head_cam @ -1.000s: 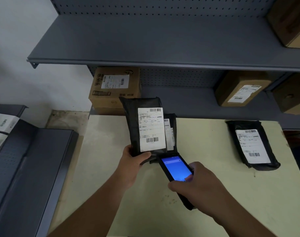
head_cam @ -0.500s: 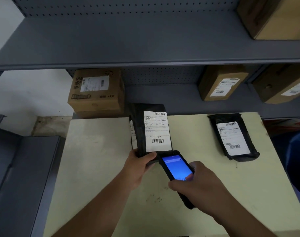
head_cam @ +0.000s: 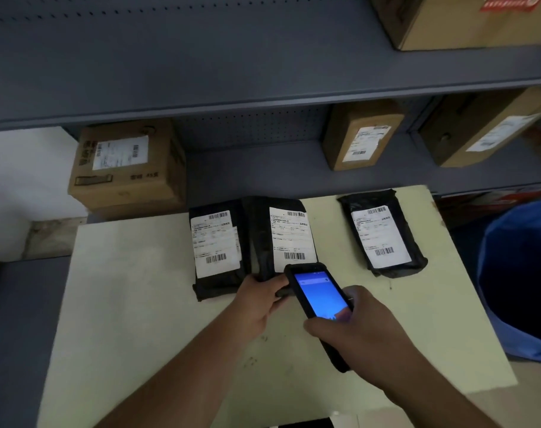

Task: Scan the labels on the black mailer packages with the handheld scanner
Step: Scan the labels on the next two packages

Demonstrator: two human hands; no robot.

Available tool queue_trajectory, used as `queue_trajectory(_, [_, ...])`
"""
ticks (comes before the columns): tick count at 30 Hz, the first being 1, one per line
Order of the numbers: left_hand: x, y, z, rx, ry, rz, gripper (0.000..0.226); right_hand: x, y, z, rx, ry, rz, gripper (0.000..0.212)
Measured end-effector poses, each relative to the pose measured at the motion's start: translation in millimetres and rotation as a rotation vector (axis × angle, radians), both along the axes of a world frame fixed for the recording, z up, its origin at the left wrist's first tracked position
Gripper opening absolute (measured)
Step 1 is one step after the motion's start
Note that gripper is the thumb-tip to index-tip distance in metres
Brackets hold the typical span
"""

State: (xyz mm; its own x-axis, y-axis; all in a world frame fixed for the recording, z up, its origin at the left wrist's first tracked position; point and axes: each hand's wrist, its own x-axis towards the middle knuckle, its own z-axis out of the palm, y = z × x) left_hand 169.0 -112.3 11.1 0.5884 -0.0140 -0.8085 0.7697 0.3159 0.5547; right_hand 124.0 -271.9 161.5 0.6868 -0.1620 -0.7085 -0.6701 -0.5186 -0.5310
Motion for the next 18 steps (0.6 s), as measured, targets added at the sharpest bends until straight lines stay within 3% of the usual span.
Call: queue_trajectory(18, [28,-75,-38,0.219,0.104,-0.158,0.027,4,-75,-20,0.025,0.034,-0.100,0.051])
